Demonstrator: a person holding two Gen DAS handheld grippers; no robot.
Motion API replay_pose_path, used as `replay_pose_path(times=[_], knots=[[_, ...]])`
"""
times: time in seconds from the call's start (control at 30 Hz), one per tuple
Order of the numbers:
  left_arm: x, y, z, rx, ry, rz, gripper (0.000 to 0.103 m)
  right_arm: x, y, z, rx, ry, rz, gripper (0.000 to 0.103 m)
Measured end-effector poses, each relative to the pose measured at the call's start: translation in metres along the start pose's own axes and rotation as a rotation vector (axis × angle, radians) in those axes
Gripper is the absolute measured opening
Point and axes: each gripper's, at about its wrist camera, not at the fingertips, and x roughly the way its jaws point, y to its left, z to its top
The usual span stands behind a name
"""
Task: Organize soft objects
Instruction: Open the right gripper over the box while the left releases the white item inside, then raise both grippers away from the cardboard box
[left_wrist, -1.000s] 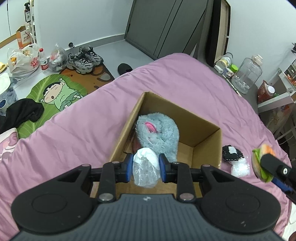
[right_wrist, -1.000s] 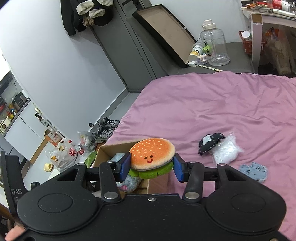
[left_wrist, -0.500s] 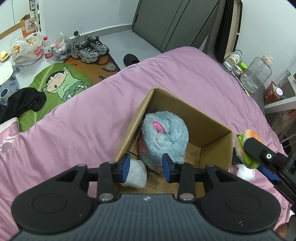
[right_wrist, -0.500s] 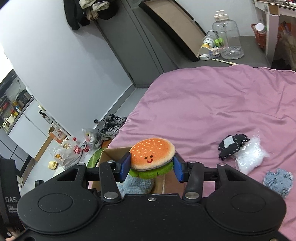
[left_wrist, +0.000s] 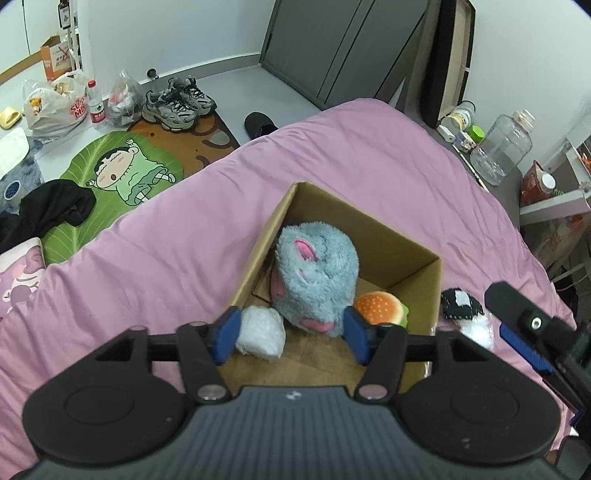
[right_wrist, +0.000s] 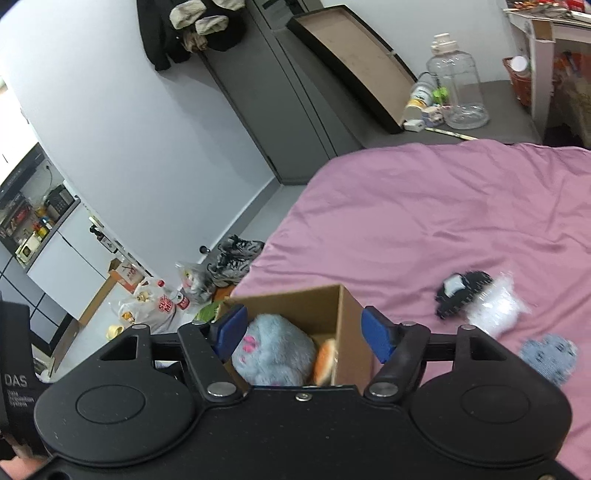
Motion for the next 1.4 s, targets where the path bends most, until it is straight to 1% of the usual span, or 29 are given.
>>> replay_pose_path(times=[0.07,0.13,0.2,0.23,0.33,0.37,0.47,0.5,0.6,0.67,0.7,0.8,0.87,1.0,1.07,1.2,1.37,1.4], knots=[[-0.007,-0.004,-0.003,0.01,-0.008,-0.004,0.076,-0.006,-0.002,-0.003,0.001,0.01,-0.016,0.068],[-0.014,-0.008,-0.006,0.022,-0.018,-0.008,0.08,-0.015,-0.004,-0.006,-0.007,0.015,-0.031,0.071],[-0.02,-0.012,-0.01,0.036,-0.023,-0.013,0.082,-0.025,-0.006,-0.01,-0.011,0.017,-0.051,0.075],[-0.024,-0.014,-0.012,0.041,-0.025,-0.019,0.083,-0.029,-0.009,-0.011,-0.01,0.018,-0.054,0.076],[-0.035,-0.019,-0.019,0.054,-0.037,-0.052,0.083,-0.043,-0.017,-0.016,-0.003,0.032,-0.059,0.08],[-0.039,-0.022,-0.022,0.063,-0.048,-0.051,0.083,-0.048,-0.02,-0.018,-0.008,0.041,-0.064,0.085],[-0.049,-0.03,-0.033,0.1,-0.064,-0.028,0.083,-0.063,-0.023,-0.021,-0.033,0.054,-0.073,0.09],[-0.052,-0.033,-0.035,0.107,-0.068,-0.021,0.083,-0.069,-0.025,-0.021,-0.039,0.056,-0.068,0.095],[-0.064,-0.04,-0.045,0.144,-0.086,-0.002,0.083,-0.086,-0.026,-0.02,-0.058,0.04,-0.052,0.098],[-0.071,-0.045,-0.049,0.166,-0.061,-0.014,0.088,-0.098,-0.028,-0.019,-0.063,0.031,-0.048,0.1],[-0.074,-0.048,-0.053,0.168,-0.056,-0.017,0.088,-0.103,-0.029,-0.02,-0.066,0.03,-0.044,0.102],[-0.088,-0.054,-0.063,0.19,-0.079,-0.008,0.091,-0.116,-0.031,-0.021,-0.074,0.022,-0.044,0.103],[-0.096,-0.058,-0.068,0.21,-0.091,-0.003,0.096,-0.123,-0.032,-0.022,-0.072,0.022,-0.047,0.103],[-0.113,-0.068,-0.08,0.241,-0.135,-0.007,0.103,-0.136,-0.037,-0.022,-0.07,0.013,-0.058,0.103],[-0.122,-0.07,-0.085,0.238,-0.165,-0.01,0.103,-0.143,-0.038,-0.023,-0.071,0.009,-0.055,0.103],[-0.133,-0.075,-0.092,0.244,-0.174,-0.022,0.103,-0.156,-0.042,-0.025,-0.07,-0.003,-0.05,0.103],[-0.146,-0.082,-0.103,0.261,-0.222,-0.005,0.103,-0.166,-0.05,-0.025,-0.065,-0.009,-0.043,0.103],[-0.148,-0.081,-0.104,0.25,-0.226,-0.015,0.103,-0.167,-0.052,-0.025,-0.065,-0.008,-0.039,0.103]])
